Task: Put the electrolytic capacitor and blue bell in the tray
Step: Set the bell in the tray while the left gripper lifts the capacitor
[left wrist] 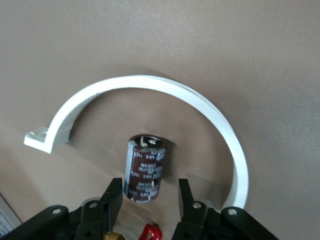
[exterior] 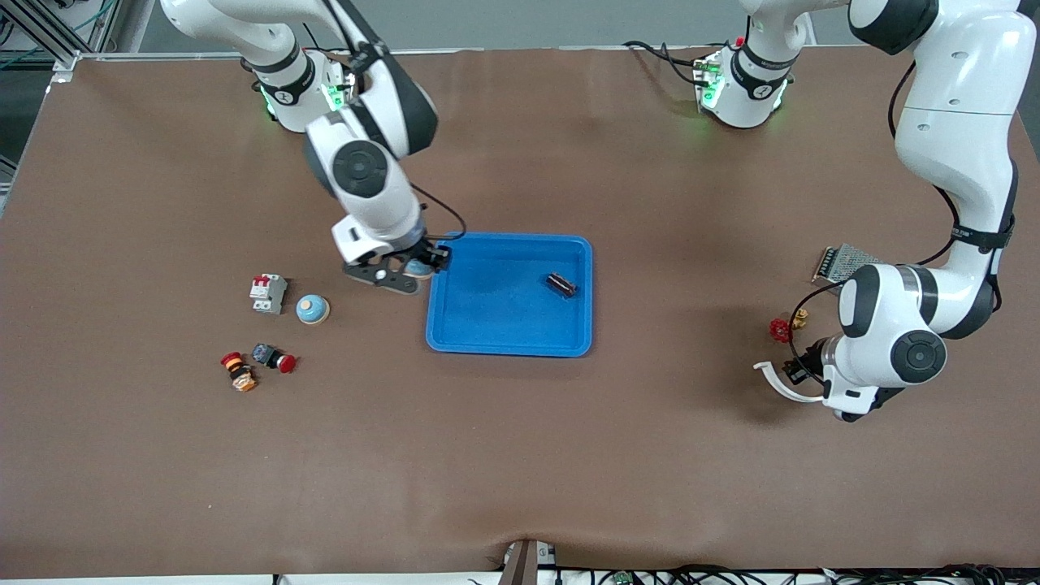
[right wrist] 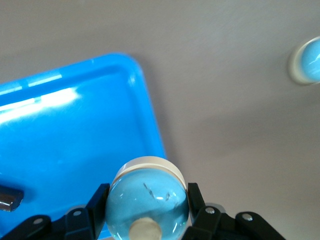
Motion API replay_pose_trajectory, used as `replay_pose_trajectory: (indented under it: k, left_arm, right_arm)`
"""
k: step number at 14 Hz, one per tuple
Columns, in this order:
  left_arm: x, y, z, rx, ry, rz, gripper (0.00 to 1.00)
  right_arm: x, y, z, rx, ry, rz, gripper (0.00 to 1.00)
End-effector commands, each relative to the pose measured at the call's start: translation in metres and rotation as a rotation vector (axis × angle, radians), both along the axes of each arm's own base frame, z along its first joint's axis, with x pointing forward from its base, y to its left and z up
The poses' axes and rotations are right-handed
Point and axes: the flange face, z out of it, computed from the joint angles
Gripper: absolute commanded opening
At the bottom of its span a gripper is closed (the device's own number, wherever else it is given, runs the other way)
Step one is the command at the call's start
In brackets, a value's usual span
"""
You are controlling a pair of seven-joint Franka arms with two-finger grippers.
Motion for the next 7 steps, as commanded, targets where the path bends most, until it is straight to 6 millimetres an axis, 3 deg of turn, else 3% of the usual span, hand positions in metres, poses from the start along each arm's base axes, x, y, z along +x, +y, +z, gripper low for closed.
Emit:
replay_pose_trajectory:
  k: [1,3,7]
  left_arm:
    - [0.002,0.003,-0.005,0.022,-0.005,-0.044,0.52]
    - [0.002,0.003,-0.006,0.022,-0.005,-0.043,0.48]
    - [0.005,0.000,0.003,0.022,-0.017,-0.054,0.00]
  right_arm:
    - [0.000,0.009,-0.021,0.000,-0.007,-0.019,0.32]
    - [-0.005,0.018,-0.037,-0.001,-0.013,-0.009,0.32]
    - [-0.019,0.037,-0.078,-0.008,-0.026,-0.012,0.32]
